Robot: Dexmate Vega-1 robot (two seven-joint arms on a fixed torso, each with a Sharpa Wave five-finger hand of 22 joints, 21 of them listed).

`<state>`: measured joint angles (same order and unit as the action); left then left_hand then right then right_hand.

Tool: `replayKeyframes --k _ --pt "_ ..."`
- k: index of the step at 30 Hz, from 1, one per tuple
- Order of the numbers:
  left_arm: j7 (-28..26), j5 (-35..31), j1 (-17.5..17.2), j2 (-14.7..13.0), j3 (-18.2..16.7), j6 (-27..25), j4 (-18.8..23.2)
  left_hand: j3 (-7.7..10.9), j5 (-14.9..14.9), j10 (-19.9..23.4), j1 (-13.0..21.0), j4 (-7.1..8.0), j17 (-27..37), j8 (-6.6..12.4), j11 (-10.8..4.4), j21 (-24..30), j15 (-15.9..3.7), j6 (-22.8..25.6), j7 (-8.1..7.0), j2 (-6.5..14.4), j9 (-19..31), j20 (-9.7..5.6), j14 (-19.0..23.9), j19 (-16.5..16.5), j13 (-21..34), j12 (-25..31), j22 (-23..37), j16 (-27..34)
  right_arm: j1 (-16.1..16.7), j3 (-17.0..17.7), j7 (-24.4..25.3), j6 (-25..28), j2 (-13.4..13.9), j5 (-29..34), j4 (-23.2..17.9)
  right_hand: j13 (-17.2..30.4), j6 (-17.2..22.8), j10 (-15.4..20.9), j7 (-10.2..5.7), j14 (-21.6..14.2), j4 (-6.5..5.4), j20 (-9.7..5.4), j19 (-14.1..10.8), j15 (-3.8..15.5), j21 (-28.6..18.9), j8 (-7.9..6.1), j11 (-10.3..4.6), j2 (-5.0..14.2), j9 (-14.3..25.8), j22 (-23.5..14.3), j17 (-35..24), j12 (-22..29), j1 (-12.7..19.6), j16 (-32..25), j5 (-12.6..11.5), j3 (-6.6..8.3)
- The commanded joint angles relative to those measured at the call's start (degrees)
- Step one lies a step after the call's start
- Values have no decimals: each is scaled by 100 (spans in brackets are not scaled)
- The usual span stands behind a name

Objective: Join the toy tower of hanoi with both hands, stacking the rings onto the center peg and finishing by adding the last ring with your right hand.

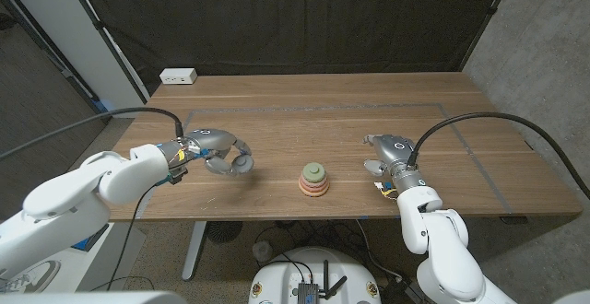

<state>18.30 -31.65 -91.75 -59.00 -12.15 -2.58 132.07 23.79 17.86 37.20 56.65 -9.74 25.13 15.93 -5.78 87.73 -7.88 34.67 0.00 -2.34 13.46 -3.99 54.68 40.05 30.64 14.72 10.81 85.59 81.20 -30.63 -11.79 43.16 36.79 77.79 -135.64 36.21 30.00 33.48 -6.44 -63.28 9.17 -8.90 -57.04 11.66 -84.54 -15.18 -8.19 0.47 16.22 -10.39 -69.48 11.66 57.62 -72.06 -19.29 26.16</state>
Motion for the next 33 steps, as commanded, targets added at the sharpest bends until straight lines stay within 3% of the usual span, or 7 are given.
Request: replayKeyframes --k 1,13,25,33 --pt "62 32 339 72 235 186 -61 22 27 329 -10 18 7 -19 -262 31 -470 51 5 56 30 -785 44 70 26 39 33 20 38 36 -28 47 10 36 -56 24 34 39 24 -44 11 -363 -4 94 -28 -31 -3 8 0 -19 -9 3 32 -20 -29 31" --pt "-86 269 1018 -132 859 372 -306 14 34 318 -5 20 8 -34 -257 37 -470 42 11 55 37 -785 49 73 47 23 36 18 8 78 -74 56 -17 30 -35 30 58 42 21 -41 12 -363 -7 95 -29 -29 -22 8 -9 -20 -3 6 33 -18 -30 30" --pt "-55 574 2153 -474 1818 596 -546 0 42 317 -20 35 6 -62 -259 41 -470 22 16 68 47 -781 54 70 81 7 39 8 -1 133 21 85 -42 -24 -19 24 80 57 28 -35 11 -363 -12 94 -36 -28 -20 14 -16 -25 1 4 35 -15 -35 33" --pt "115 775 2984 -514 2522 820 -731 -11 48 379 -34 41 6 -64 -258 44 -471 67 16 83 58 -783 72 73 115 16 39 4 43 152 134 147 -62 -64 -24 18 89 78 24 -48 10 -363 -13 94 -35 -24 -30 19 -22 -23 -12 7 34 -29 -38 35"
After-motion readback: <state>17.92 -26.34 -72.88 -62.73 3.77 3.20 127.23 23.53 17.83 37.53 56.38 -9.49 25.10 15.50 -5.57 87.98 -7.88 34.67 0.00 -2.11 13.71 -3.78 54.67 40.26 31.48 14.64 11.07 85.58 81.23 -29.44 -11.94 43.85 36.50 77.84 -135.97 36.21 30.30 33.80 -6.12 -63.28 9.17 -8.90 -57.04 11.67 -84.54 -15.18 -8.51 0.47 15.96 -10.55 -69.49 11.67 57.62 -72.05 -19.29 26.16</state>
